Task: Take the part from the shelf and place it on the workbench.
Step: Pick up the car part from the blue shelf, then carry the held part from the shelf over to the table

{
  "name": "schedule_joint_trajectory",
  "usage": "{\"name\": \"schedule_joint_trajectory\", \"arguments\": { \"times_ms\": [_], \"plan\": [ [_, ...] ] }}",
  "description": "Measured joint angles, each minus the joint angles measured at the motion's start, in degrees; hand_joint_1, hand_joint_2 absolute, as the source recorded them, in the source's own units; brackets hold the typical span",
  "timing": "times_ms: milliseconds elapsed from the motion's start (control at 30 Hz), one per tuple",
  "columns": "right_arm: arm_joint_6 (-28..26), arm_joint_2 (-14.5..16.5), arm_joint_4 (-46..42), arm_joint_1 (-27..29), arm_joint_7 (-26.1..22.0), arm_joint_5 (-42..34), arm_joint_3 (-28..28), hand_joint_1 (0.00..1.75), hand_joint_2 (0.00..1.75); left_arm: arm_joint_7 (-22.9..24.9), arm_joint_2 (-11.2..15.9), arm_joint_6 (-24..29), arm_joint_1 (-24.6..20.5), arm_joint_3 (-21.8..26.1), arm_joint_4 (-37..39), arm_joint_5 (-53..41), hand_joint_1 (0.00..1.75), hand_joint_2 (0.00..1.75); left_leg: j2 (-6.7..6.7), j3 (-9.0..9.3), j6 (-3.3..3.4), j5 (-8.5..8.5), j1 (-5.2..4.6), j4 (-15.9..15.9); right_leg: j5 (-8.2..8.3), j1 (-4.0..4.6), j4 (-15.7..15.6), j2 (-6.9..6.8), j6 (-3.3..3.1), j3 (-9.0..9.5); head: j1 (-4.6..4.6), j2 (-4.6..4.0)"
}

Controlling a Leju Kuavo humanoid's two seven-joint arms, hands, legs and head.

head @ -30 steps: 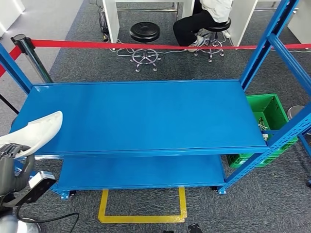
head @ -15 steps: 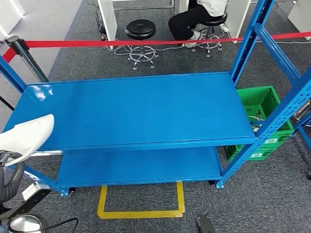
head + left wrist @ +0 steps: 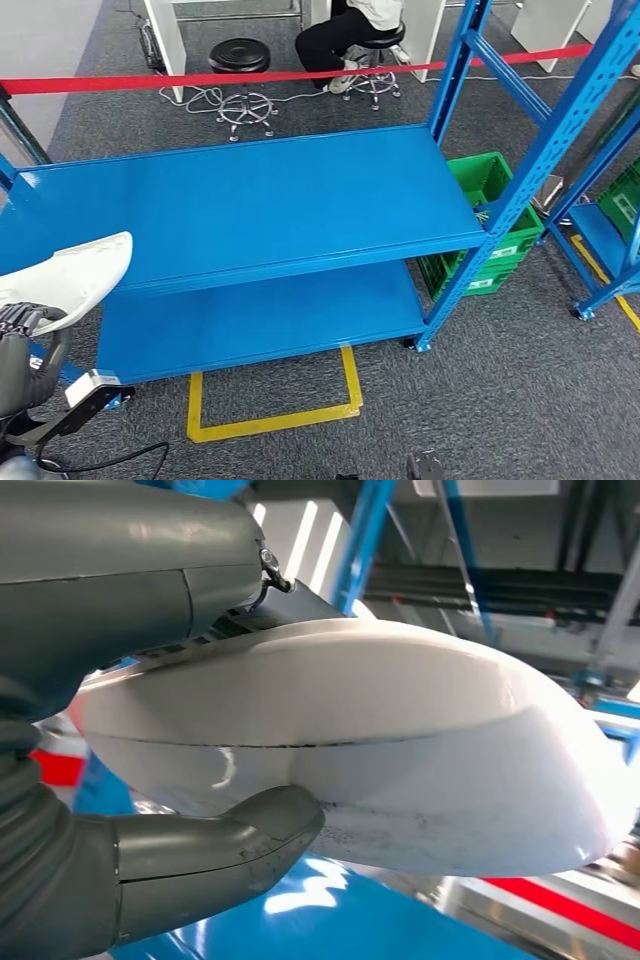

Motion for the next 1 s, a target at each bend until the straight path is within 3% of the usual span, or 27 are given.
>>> {"name": "schedule_joint_trajectory", "arguments": {
  "times_ms": [67, 133, 200, 233, 267, 300, 367, 433, 467, 500, 567, 600, 667, 700, 767, 800, 833, 900, 933, 967, 1000],
  "plan": [
    [0.6, -0.6, 0.0, 0.3, 0.2, 0.0, -0.1, 0.0, 0.0, 0.0, -0.3, 0.0, 0.0, -0.7, 0.1, 0.0, 1.75, 1.75, 1.21, -0.95, -0.16, 0.82, -0.23, 0.1, 2.24, 0.16, -5.2, -1.21, -0.38, 5.26, -0.01, 0.0],
    [0.8, -1.0, 0.0, 0.3, 0.2, 0.0, -0.2, 0.0, 0.0, 0.1, -0.5, 0.1, 0.0, -1.0, 0.1, 0.0, 1.75, 1.75, 2.49, -1.36, -0.59, 1.47, -0.44, 0.2, 2.02, 0.8, -13.2, -3.81, -1.05, 11.19, -0.08, 0.0],
    [0.8, -1.3, -0.1, 0.2, 0.2, 0.0, -0.3, 0.0, 0.0, 0.1, -0.6, 0.1, -0.1, -1.3, 0.1, -0.1, 1.75, 1.75, 3.9, -1.36, -1.17, 2.05, -0.43, 0.3, 1.21, 1.43, -16.7, -4.63, -1.75, 12.83, -0.06, 0.0],
    [0.8, -1.4, -0.1, 0.3, 0.2, 0.0, -0.4, 0.0, 0.0, 0.1, -0.6, 0.1, -0.1, -1.4, 0.1, -0.1, 1.75, 1.75, 4.49, -1.34, -1.5, 2.31, -0.35, 0.2, 1.63, 1.46, -16.7, -3.88, -2.2, 12.24, -0.05, 0.0],
    [0.8, -1.5, -0.1, 0.4, 0.2, 0.0, -0.4, 0.0, 0.0, 0.1, -0.7, 0.1, -0.2, -1.6, 0.1, -0.1, 1.75, 1.75, 4.23, -1.47, -1.92, 2.16, -0.24, 0.4, 2.1, 1.39, -16.9, -3.29, -2.61, 11.75, 0.02, 0.0],
    [0.8, -1.5, -0.1, 0.4, 0.2, 0.0, -0.5, 0.0, 0.0, 0.1, -0.7, 0.1, -0.2, -1.7, 0.1, -0.1, 1.75, 1.75, 3.07, -1.83, -2.38, 1.14, -0.17, 1.1, 2.74, 1.26, -17.0, -2.68, -3.07, 11.31, -0.03, 0.0],
    [0.8, -1.5, -0.1, 0.4, 0.2, 0.1, -0.5, 0.0, 0.0, 0.1, -0.7, 0.2, -0.1, -1.8, 0.1, -0.1, 1.75, 1.75, -0.41, -3.65, -3.11, -3.62, -0.03, 5.9, 4.3, 1.01, -17.1, -1.45, -3.73, 9.93, -0.11, 0.0],
    [0.8, -1.5, -0.1, 0.4, 0.2, 0.1, -0.5, 0.0, 0.0, 0.1, -0.7, 0.2, 0.0, -1.9, 0.1, -0.1, 1.75, 1.75, -2.08, -5.89, -3.28, -8.52, -0.01, 13.4, 5.87, 1.0, -17.1, 0.02, -3.98, 8.05, -0.14, 0.0],
    [0.8, -1.5, -0.1, 0.5, 0.2, 0.1, -0.5, 0.0, 0.0, 0.1, -0.7, 0.2, 0.0, -1.9, 0.1, -0.1, 1.75, 1.75, -2.23, -6.24, -3.24, -9.33, -0.02, 15.9, 6.64, 1.0, -17.1, 0.79, -3.98, 7.07, -0.13, 0.0],
    [0.8, -1.6, -0.1, 0.5, 0.2, 0.1, -0.5, 0.0, 0.0, 0.2, -0.7, 0.2, -0.1, -2.0, 0.2, 0.0, 1.75, 1.75, -2.3, -5.67, -3.15, -8.84, -0.02, 16.3, 7.37, 1.0, -17.0, 1.52, -3.92, 6.15, -0.13, 0.0],
    [0.8, -1.6, -0.1, 0.5, 0.3, 0.1, -0.5, 0.0, 0.0, 0.4, -0.7, 0.2, -0.1, -2.1, 0.2, 0.2, 1.75, 1.75, -3.06, -1.52, -2.84, -5.79, 0.03, 11.3, 8.86, 0.94, -17.0, 3.09, -3.63, 4.46, -0.13, -0.01],
    [0.8, -1.6, -0.1, 0.5, 0.4, 0.1, -0.5, 0.0, 0.0, 0.5, -0.6, 0.2, -0.1, -2.1, 0.2, 0.4, 1.75, 1.75, -4.48, 1.55, -2.57, -4.9, 0.08, 7.0, 9.58, 0.94, -17.0, 3.86, -3.39, 3.74, -0.14, -0.01],
    [0.8, -1.6, -0.1, 0.5, 0.5, 0.2, -0.6, 0.0, 0.0, 0.7, -0.6, 0.3, -0.1, -2.4, 0.2, 0.9, 1.75, 1.75, -7.0, 6.03, -1.91, -4.74, 0.18, 0.2, 10.99, 1.01, -17.0, 5.26, -2.8, 2.81, -0.1, 0.0],
    [0.8, -1.6, -0.1, 0.5, 0.5, 0.2, -0.7, 0.0, 0.0, 0.8, -0.7, 0.3, -0.1, -2.6, 0.3, 1.3, 1.75, 1.75, -7.48, 6.76, -1.55, -5.07, 0.08, -1.1, 11.66, 1.01, -17.2, 5.86, -2.42, 2.6, -0.2, 0.01],
    [0.7, -1.7, -0.1, 0.9, 0.7, 0.3, -1.0, 0.0, 0.0, 1.0, -0.7, 0.4, -0.2, -3.2, 0.4, 2.1, 1.75, 1.75, -6.2, 6.21, -0.73, -4.41, 0.01, -1.4, 12.75, 0.91, -17.6, 6.6, -1.71, 2.21, -0.48, 0.01],
    [0.7, -1.8, -0.1, 1.1, 0.9, 0.4, -1.2, 0.0, 0.0, 1.1, -0.7, 0.4, -0.3, -3.5, 0.5, 2.5, 1.75, 1.75, -5.48, 5.71, -0.21, -3.81, 0.03, -1.4, 12.04, 0.88, -17.2, 5.76, -1.45, 1.69, -0.44, 0.01],
    [0.6, -1.8, 0.0, 1.3, 1.0, 0.4, -1.4, 0.0, 0.0, 1.1, -0.7, 0.4, -0.3, -3.8, 0.5, 2.9, 1.75, 1.75, -4.68, 5.09, 0.22, -3.13, 0.13, -1.4, 10.07, 0.86, -15.6, 4.35, -1.23, 0.9, -0.25, 0.0],
    [0.5, -1.9, 0.0, 1.4, 1.4, 0.5, -1.5, 0.0, 0.0, 1.1, -0.7, 0.4, -0.2, -4.1, 0.8, 3.7, 1.75, 1.75, -3.07, 3.61, 0.68, -1.81, 0.12, -1.4, 3.54, 0.69, -8.7, 1.09, -0.69, -1.19, 0.13, 0.0],
    [0.5, -1.9, 0.0, 1.3, 1.7, 0.5, -1.7, 0.0, 0.0, 1.1, -0.7, 0.4, -0.1, -4.2, 0.9, 4.1, 1.75, 1.75, -2.17, 2.83, 0.67, -1.17, 0.1, -1.4, 0.95, 0.51, -4.4, 0.38, -0.34, -2.0, 0.18, 0.0],
    [0.4, -1.9, 0.0, 1.3, 1.9, 0.5, -1.8, 0.0, 0.0, 1.0, -0.7, 0.4, -0.1, -4.3, 1.0, 4.6, 1.75, 1.75, -1.29, 2.05, 0.6, -0.56, 0.09, -1.3, -0.24, 0.3, -0.9, 0.08, -0.01, -2.32, 0.19, 0.0],
    [0.3, -1.9, 0.0, 1.4, 2.2, 0.4, -2.1, 0.0, 0.0, 0.9, -0.7, 0.4, -0.1, -4.5, 1.2, 5.0, 1.75, 1.75, -0.43, 1.26, 0.48, 0.0, 0.09, -1.3, 0.01, 0.08, 1.0, -0.07, 0.26, -1.81, 0.18, 0.0]
  ]
}}
